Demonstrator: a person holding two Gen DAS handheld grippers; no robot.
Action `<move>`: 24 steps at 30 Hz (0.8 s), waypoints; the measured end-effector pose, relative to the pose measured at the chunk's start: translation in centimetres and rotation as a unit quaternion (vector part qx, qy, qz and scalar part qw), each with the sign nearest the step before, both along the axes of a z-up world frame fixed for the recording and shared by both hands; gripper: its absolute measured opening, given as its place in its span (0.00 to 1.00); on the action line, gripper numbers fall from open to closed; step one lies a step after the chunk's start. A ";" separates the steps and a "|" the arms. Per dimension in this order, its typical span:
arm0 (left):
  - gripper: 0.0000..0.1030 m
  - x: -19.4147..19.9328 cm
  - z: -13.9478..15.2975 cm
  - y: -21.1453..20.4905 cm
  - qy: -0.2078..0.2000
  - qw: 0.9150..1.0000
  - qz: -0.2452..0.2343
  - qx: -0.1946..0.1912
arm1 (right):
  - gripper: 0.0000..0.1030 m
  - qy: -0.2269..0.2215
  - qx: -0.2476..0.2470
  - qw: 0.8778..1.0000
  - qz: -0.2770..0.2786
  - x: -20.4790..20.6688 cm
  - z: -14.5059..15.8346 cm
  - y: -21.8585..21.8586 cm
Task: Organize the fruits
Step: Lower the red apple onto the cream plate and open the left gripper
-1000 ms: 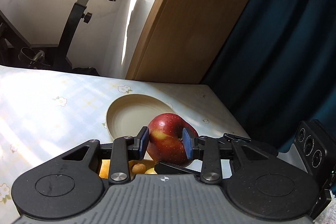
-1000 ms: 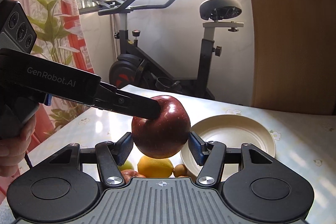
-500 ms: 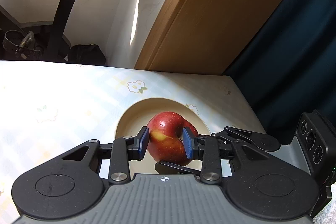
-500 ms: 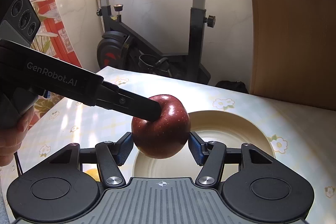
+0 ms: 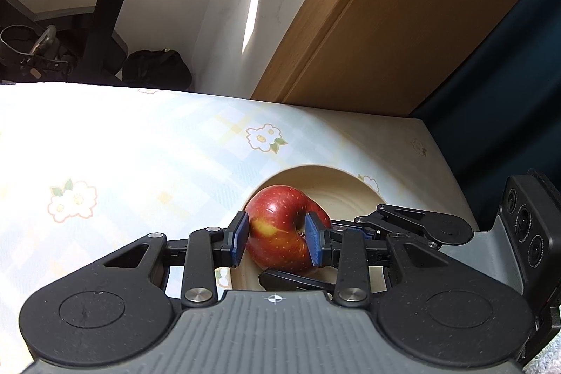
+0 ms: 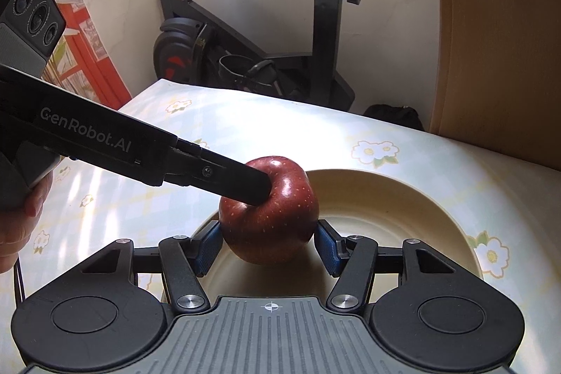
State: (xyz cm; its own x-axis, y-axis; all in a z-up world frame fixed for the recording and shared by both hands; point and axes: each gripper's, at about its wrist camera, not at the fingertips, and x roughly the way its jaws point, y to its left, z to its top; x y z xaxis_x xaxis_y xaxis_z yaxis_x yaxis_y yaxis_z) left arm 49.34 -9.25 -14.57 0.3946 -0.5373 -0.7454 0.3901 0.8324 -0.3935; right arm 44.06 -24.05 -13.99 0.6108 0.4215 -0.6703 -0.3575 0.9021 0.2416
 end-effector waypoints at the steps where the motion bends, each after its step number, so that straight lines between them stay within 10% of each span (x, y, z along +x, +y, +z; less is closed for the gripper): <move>1: 0.36 0.2 -0.2 0.0 0.001 1.000 0.000 -0.001 | 0.52 -0.001 0.003 1.000 -0.001 0.1 0.0 -0.1; 24: 0.37 -6.1 4.8 3.9 -0.073 0.996 0.046 0.018 | 0.58 -0.043 0.014 0.995 -0.091 -7.0 3.6 -3.5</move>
